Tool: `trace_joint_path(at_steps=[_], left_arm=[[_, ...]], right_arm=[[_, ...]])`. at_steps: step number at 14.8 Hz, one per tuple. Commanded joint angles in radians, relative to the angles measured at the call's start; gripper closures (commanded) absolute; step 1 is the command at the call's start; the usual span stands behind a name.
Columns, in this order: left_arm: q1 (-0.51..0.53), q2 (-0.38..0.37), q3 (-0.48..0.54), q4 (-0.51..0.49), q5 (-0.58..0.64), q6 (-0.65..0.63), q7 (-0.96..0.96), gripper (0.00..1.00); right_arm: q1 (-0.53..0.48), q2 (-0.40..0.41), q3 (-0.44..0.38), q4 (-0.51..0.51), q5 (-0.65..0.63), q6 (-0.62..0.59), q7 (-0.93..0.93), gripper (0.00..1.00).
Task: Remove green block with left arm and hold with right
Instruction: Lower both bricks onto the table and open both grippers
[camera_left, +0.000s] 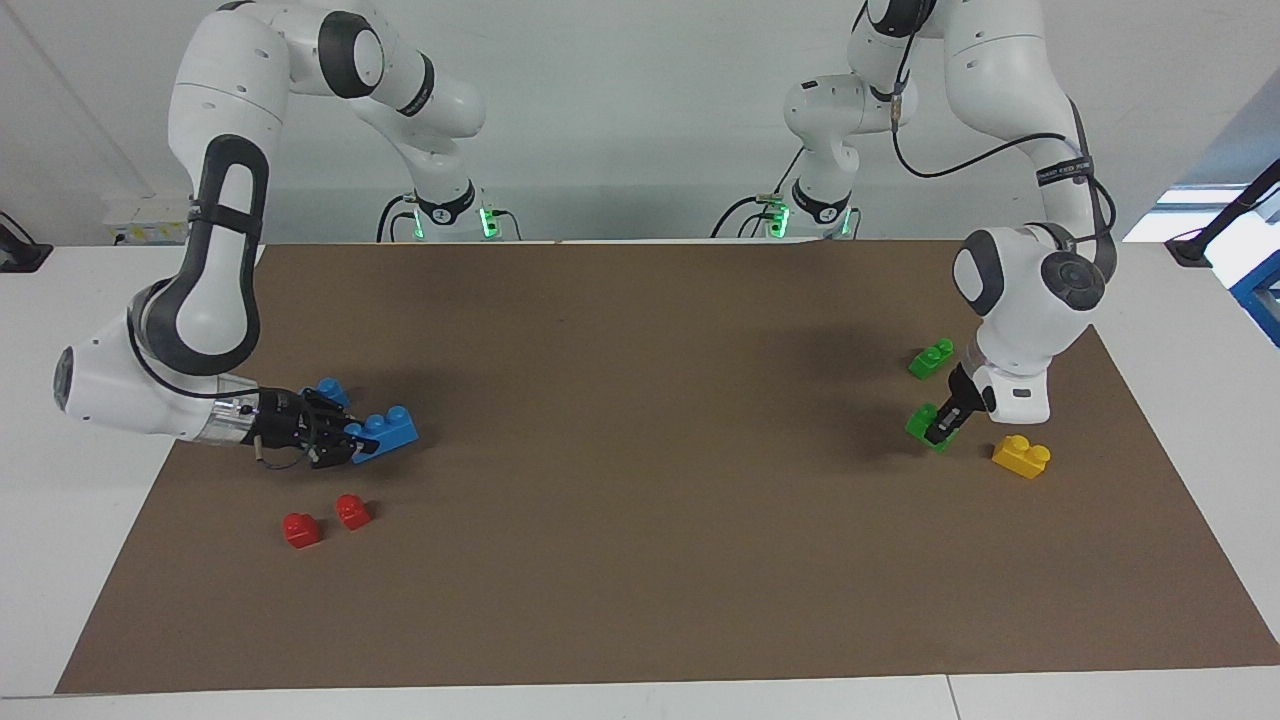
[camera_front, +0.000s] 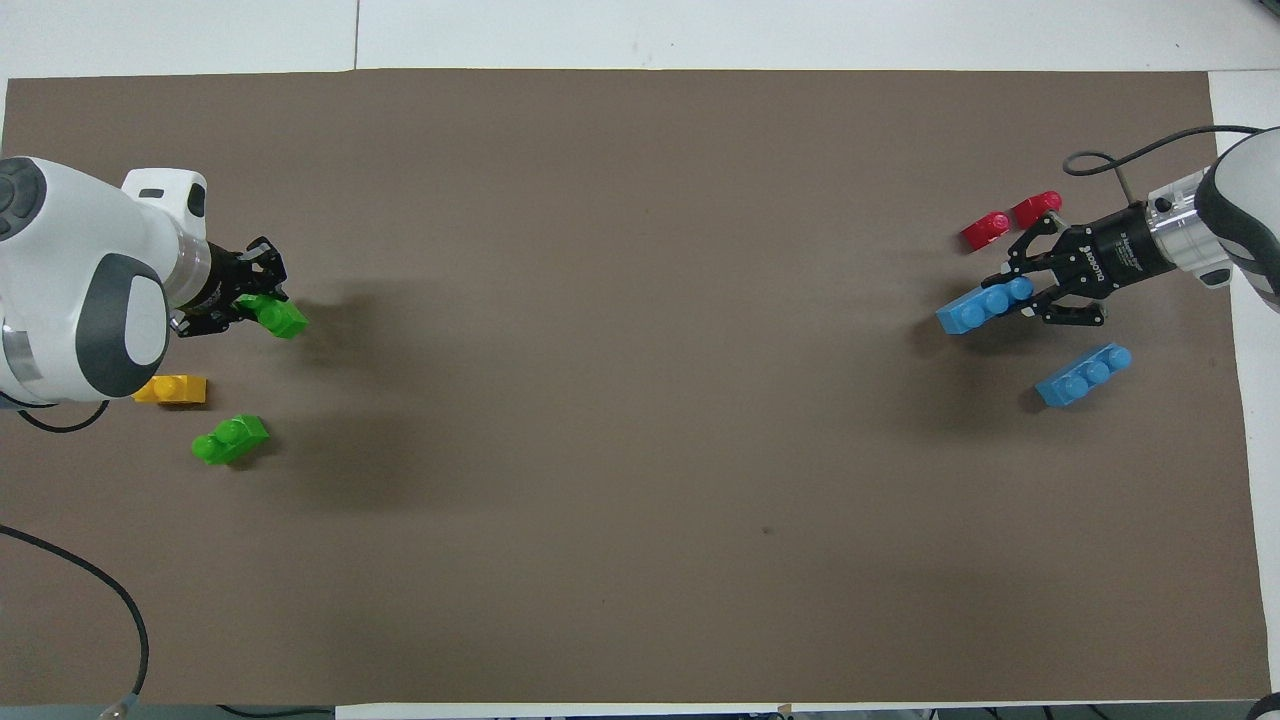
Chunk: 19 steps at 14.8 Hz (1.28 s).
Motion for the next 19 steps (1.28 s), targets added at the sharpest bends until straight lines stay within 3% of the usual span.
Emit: trace_joint_path(at_steps=[1, 10, 11, 12, 13, 15, 17, 19], left_arm=[[0.034, 0.027, -0.004, 0.001, -0.01, 0.048, 0.025, 1.0], [0.045, 0.052, -0.004, -0.016, -0.01, 0.124, 0.028, 1.0], [0.047, 0.052, -0.004, -0.016, -0.01, 0.121, 0.03, 0.7], [0.047, 0.052, -0.004, -0.016, -0.01, 0.117, 0.03, 0.29], [0.047, 0.052, -0.004, -0.016, -0.01, 0.112, 0.033, 0.0], [0.05, 0.052, -0.004, -0.013, -0.01, 0.106, 0.051, 0.0], [0.053, 0.05, -0.004, -0.004, -0.01, 0.082, 0.068, 0.0], [0.064, 0.038, -0.006, 0.013, -0.008, 0.037, 0.091, 0.0]], right_arm=[[-0.025, 0.028, 0.017, 0.013, -0.03, 0.01, -0.063, 1.0], [-0.013, 0.019, 0.017, -0.065, -0.029, 0.12, -0.122, 1.0], [-0.012, 0.019, 0.016, -0.065, -0.032, 0.128, -0.125, 1.0], [-0.01, 0.019, 0.016, -0.065, -0.036, 0.128, -0.125, 0.97], [-0.01, 0.019, 0.016, -0.065, -0.044, 0.131, -0.125, 0.51], [-0.009, 0.019, 0.014, -0.063, -0.047, 0.134, -0.123, 0.21], [-0.009, 0.014, 0.014, -0.062, -0.059, 0.131, -0.122, 0.05], [-0.009, 0.008, 0.014, -0.057, -0.068, 0.123, -0.116, 0.03]])
